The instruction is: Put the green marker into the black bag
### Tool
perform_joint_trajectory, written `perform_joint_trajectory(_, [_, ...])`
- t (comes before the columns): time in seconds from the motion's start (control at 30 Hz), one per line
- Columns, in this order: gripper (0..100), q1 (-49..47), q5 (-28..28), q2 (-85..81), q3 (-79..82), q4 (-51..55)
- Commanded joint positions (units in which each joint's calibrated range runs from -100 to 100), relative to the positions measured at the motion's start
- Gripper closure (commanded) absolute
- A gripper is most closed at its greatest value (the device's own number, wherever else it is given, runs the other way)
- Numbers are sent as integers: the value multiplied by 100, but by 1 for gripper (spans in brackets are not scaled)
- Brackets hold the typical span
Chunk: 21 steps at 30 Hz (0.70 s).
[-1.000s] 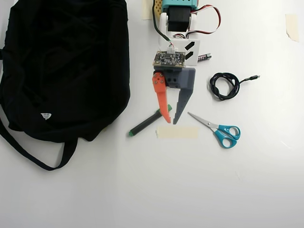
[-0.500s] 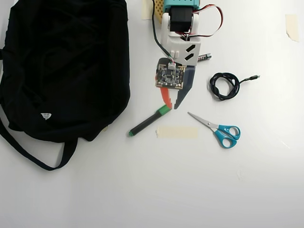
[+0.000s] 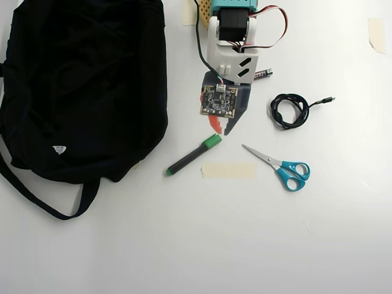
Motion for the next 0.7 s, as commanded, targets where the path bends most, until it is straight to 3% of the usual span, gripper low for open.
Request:
perform_joint_trajectory(0.0, [98,-36,28,-87,-69,20])
perform_joint_trajectory(0.67, [98,-29,23,-70,-69,270])
